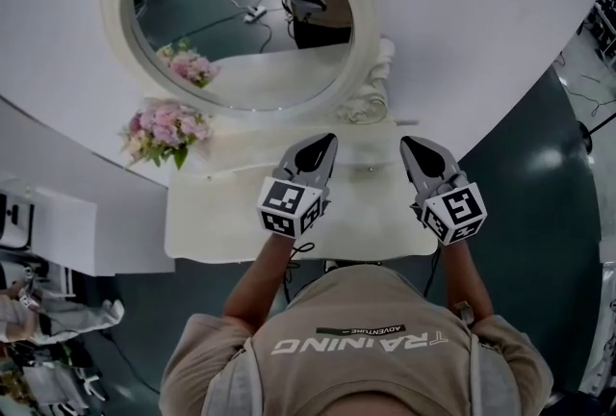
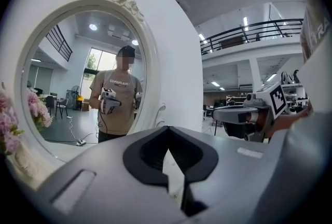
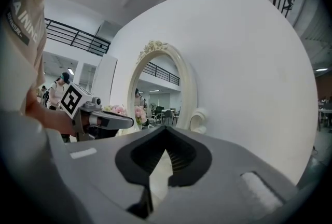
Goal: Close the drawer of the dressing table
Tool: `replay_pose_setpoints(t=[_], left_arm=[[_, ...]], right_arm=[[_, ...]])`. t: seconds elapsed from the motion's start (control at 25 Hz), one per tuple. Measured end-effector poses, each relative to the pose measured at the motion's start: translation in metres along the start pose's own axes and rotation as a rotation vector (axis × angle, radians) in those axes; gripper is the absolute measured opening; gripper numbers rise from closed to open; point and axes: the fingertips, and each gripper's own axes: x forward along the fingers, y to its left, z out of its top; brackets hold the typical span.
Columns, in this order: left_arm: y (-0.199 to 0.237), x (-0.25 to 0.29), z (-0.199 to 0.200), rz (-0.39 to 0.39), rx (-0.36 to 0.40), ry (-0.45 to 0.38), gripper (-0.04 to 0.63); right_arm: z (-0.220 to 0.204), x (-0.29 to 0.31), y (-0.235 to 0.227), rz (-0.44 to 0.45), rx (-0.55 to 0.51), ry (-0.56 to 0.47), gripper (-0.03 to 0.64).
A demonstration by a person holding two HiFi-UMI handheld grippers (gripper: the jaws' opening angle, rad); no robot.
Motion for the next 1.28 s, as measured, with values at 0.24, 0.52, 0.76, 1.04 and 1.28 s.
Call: replay_pose_setpoints(t=[0.24,0.52,0.76,1.04,1.28], left_arm=[[-0.003,-0.004,0.010,0.012,-0.011,-0.027,0.017],[-0.003,-0.007,-0.001,0.012,-0.033,-0.003,0.017],[-0.004,-0.005,-0.007,0.011,-0.010,0.013,0.017],[-0.007,-0.003,-0.016,0.010,-0.015,0.028,0.017],[-0.006,-0.003,-0.024,0.019,-0.038,0.040,0.017]], right_arm=[[0.013,-0.010,-0.001,-0.019,-0.014,-0.031,0.002],[0.010,-0.015,-0.002,-0.044,-0.002,-0.035,0.002],[0.001,-0.016,0.002,-0.039,0.001,-0.018,0.002],[-0.005,-0.016,0.004,-0.032,-0.012,-0.005,0.002],[-0.010,-0.020,-0.003,-0.034,-0.003,0.006,0.002]])
